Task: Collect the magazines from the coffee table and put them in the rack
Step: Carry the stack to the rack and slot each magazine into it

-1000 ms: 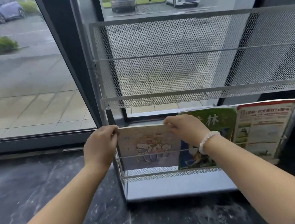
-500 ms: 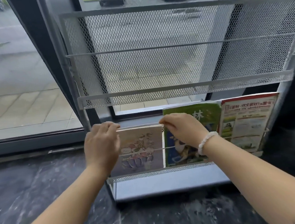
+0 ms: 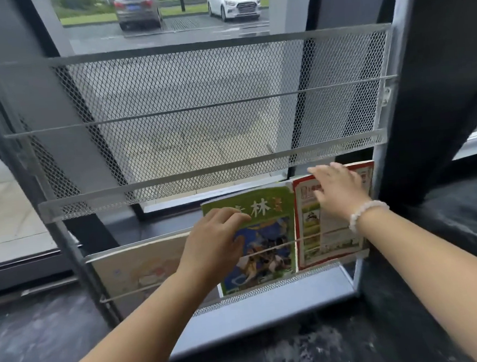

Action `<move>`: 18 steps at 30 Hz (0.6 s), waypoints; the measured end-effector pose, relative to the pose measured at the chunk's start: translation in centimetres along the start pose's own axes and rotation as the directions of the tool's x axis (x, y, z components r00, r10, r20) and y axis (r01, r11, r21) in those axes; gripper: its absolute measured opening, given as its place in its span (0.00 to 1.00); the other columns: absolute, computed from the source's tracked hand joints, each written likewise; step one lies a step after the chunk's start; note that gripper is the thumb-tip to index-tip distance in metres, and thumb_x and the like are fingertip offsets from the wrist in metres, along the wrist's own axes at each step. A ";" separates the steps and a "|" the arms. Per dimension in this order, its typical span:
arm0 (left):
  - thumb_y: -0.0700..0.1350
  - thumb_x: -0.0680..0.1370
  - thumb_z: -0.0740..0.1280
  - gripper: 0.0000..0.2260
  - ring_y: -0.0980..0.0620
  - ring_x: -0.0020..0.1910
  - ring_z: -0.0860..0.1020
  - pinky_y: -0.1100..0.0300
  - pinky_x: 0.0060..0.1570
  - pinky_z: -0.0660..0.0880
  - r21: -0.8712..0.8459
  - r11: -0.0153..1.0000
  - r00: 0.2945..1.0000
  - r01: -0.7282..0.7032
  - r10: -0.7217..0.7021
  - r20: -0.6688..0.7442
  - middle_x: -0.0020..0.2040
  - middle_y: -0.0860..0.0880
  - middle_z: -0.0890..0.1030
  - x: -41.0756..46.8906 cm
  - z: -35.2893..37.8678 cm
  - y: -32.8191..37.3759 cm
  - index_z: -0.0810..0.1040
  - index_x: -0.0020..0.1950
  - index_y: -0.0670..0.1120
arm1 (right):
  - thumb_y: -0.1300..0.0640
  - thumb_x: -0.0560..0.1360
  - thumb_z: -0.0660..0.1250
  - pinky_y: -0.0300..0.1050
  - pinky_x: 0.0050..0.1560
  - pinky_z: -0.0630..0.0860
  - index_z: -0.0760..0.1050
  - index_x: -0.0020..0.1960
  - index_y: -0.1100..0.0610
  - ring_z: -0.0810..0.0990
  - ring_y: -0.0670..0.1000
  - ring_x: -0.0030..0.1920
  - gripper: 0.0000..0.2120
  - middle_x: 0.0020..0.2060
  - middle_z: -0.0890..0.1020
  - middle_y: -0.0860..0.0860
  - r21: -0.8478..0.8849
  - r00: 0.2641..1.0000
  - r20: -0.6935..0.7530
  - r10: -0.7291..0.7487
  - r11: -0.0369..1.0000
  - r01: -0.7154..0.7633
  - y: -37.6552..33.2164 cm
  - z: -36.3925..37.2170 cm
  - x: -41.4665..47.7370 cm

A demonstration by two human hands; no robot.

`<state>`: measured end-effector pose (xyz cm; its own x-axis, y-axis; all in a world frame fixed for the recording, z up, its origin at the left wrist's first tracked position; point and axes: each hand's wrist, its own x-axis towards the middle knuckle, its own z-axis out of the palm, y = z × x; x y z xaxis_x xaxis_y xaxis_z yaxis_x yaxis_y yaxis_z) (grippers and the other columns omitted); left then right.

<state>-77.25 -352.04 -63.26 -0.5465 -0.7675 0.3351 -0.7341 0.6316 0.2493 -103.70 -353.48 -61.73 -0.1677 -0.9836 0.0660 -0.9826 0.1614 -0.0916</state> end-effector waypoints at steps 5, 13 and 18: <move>0.44 0.70 0.66 0.16 0.45 0.56 0.76 0.52 0.51 0.74 0.003 0.999 0.999 -0.039 0.039 0.022 0.56 0.49 0.80 1.6 -0.2 1.8 0.78 0.57 0.48 | 0.55 0.78 0.58 0.55 0.69 0.58 0.69 0.67 0.51 0.66 0.55 0.66 0.17 0.63 0.73 0.52 -0.095 0.995 -0.088 -0.041 0.995 0.033 0.7 -0.4 0.2; 0.44 0.74 0.64 0.17 0.50 0.61 0.70 0.58 0.56 0.68 -0.111 0.993 0.993 0.044 -0.032 0.112 0.63 0.52 0.75 2.1 -0.6 3.2 0.74 0.63 0.51 | 0.53 0.79 0.57 0.56 0.64 0.62 0.75 0.57 0.46 0.76 0.53 0.56 0.11 0.50 0.81 0.47 -0.190 0.990 -0.092 -0.107 0.978 0.088 0.0 -4.8 -2.6; 0.44 0.74 0.64 0.17 0.50 0.64 0.68 0.59 0.59 0.65 -0.172 0.984 0.993 0.040 -0.021 0.113 0.64 0.51 0.74 2.1 -1.2 5.3 0.73 0.64 0.51 | 0.54 0.78 0.59 0.54 0.57 0.68 0.76 0.55 0.47 0.76 0.53 0.52 0.09 0.47 0.80 0.48 -0.202 0.979 -0.117 -0.167 0.969 0.141 -0.8 -9.7 -4.5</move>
<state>-81.83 -350.19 -60.18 -0.5730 -0.7880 0.2253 -0.6750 0.6097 0.4156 -102.90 -348.42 -52.27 -0.0096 -0.9805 0.1962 -0.9920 0.0340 0.1213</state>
